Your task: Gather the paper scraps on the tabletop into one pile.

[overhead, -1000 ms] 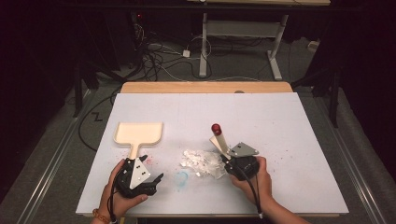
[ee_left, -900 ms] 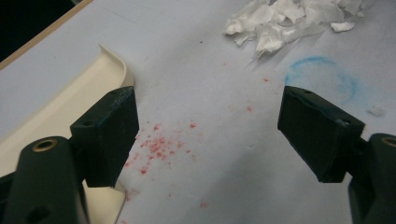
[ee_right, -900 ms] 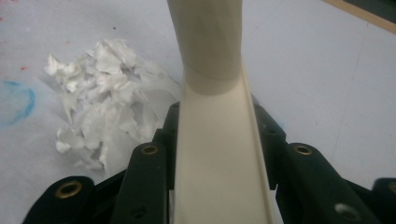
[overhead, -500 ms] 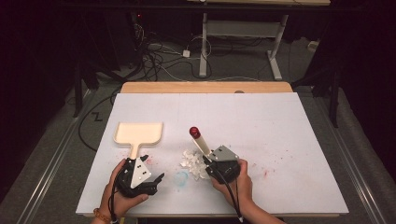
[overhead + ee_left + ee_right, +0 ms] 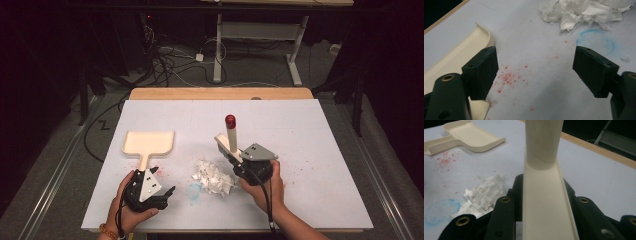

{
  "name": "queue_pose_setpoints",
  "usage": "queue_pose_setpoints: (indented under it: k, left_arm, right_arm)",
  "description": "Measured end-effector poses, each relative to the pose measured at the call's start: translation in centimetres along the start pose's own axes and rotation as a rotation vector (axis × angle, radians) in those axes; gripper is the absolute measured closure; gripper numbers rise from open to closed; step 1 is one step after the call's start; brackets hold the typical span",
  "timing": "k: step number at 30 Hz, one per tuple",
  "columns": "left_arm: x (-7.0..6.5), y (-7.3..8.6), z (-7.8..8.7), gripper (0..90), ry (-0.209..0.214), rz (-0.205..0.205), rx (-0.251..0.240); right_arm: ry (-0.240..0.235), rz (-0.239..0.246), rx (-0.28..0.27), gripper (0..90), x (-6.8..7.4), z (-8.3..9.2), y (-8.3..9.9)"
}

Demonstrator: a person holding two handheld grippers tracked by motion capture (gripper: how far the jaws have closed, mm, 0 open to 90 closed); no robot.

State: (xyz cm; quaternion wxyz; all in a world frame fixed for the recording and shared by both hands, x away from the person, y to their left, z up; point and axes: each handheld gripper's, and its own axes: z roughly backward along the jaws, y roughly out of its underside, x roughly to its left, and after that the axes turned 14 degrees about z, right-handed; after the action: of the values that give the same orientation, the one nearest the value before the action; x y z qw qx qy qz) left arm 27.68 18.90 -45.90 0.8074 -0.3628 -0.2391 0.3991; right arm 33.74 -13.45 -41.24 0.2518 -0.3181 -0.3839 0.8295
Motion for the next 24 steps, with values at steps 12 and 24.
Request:
queue_pose_setpoints:
  k: [12,24]
  left_arm:
    - [0.0,0.1,-0.1,20.1,0.000,-0.005,0.005]
    - [-0.2,-0.1,-0.3,20.1,0.000,-0.011,0.014]
  right_arm:
    - [-0.149,-0.057,-0.018,67.5,-5.6,4.7,2.5]
    - [-0.357,0.016,0.038,67.6,-5.5,7.2,6.8]
